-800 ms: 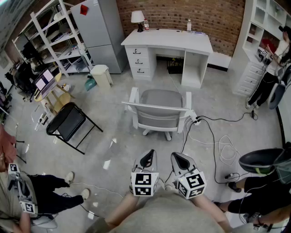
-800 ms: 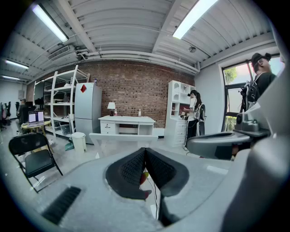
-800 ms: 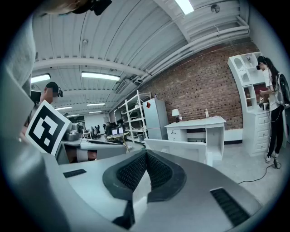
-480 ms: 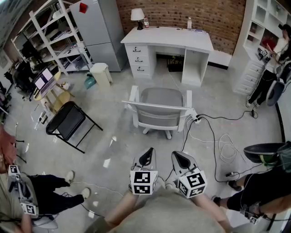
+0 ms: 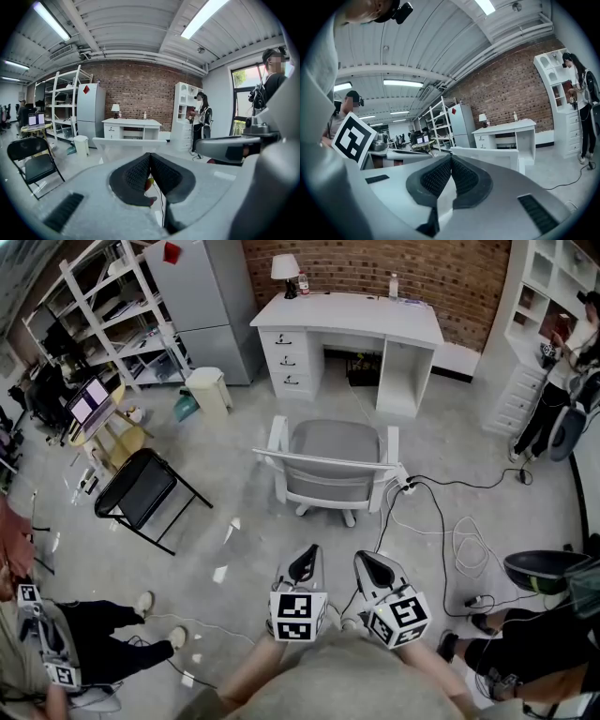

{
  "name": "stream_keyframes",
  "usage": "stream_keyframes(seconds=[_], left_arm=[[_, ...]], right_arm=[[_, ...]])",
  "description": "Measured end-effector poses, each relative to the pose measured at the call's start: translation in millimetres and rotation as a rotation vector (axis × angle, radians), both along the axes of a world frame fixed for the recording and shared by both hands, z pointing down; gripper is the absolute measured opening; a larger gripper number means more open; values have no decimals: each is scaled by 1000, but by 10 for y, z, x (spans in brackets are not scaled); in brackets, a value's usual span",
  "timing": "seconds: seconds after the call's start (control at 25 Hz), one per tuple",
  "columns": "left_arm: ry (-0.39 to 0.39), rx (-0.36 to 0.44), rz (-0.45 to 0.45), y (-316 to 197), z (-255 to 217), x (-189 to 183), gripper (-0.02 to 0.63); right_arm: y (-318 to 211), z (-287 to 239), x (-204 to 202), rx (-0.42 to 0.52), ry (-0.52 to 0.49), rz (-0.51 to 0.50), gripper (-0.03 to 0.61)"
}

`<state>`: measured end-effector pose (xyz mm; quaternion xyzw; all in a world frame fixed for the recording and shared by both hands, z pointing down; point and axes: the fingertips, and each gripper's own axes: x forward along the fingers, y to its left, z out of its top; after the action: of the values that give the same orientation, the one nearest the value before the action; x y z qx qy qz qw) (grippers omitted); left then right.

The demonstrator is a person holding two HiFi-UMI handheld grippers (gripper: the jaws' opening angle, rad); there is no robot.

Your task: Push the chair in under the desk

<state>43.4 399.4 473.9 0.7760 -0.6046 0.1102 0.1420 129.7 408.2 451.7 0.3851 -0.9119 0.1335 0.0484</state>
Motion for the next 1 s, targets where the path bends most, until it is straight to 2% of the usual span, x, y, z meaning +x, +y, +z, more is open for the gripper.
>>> stream_keyframes(seconds=[1.0], left_arm=[[29, 7, 18, -862, -65, -387, 11]], right_arm=[[-842, -60, -433, -2, 17, 13, 8]])
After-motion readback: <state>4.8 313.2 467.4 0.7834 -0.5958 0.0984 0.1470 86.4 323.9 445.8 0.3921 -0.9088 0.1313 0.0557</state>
